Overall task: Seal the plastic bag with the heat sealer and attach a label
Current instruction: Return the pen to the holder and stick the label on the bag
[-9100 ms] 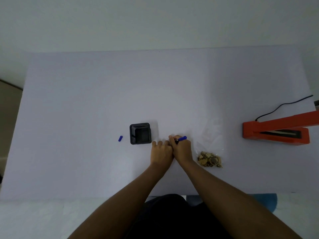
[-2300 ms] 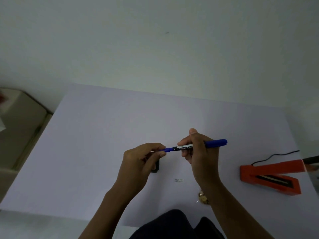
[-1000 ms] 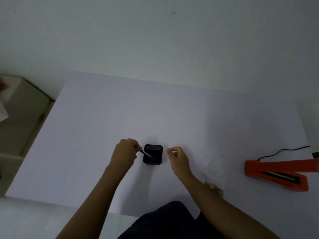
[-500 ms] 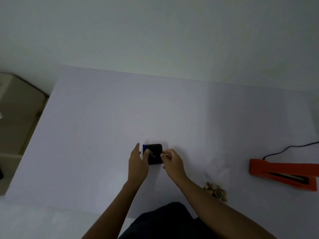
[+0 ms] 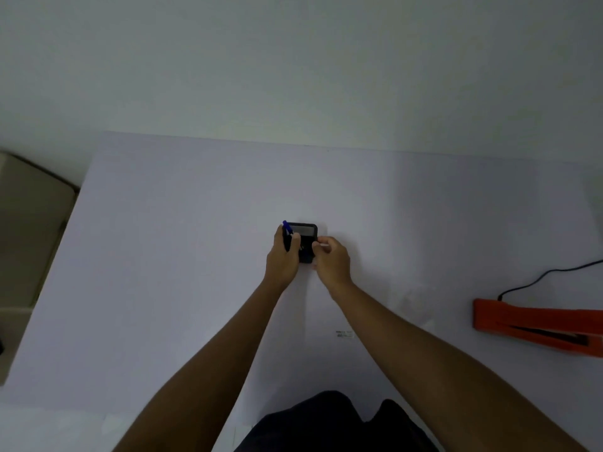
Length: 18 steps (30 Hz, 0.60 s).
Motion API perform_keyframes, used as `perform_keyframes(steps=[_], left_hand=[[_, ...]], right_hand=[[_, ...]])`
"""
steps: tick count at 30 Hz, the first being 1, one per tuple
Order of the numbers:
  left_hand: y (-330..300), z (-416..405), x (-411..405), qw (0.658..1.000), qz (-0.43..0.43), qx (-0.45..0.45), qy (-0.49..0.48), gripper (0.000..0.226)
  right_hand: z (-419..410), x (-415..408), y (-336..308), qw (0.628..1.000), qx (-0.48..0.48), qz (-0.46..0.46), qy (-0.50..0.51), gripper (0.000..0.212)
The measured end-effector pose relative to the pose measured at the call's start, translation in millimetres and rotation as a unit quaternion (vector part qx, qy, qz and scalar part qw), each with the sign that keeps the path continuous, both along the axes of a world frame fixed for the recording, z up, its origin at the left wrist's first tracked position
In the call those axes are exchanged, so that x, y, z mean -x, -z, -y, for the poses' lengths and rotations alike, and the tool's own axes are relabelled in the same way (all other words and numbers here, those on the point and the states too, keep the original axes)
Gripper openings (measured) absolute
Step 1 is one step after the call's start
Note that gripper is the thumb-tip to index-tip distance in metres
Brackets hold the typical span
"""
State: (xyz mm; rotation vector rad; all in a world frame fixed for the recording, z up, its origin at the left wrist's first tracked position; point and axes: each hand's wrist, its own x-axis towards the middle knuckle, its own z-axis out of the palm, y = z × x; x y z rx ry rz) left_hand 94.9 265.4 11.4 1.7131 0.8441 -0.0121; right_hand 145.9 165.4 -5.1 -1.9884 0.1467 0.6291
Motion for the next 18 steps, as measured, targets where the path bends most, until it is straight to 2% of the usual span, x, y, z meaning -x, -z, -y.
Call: perform_keyframes(steps=[7,10,12,15,18], left_hand=[[5.4,-13.6,-39.8,1.0,-0.02,-0.017,0.006,0.042],[9.2,-10.9,-39.0,0.998,-0.048,-0.029,-0.021,0.06],[11.2,-2.4,-28.5,0.991,-0.081,-0.09,-0.058,0.067],[13.3,23.8,0.9,0.974,-0.058,-0.207,-0.069,0.054],[25.2,60.1,37.0,0.979,-0.021,-0.204,0.008,0.032]], right_hand=[[-13.5,-32.3,-5.3,0.999,0.015,0.026,-0.027,0.025],[-7.7,-28.9,-7.1,0.999,0.006,0.028,-0.042,0.029],[5.2,-19.7,-6.9,0.998,0.006,0.038,-0.055,0.03],[38.4,1.7,3.8,0.998,0.014,0.044,-0.045,0.029],[82.1,34.7,19.9,0.999,0.021,0.023,-0.009,0.025]])
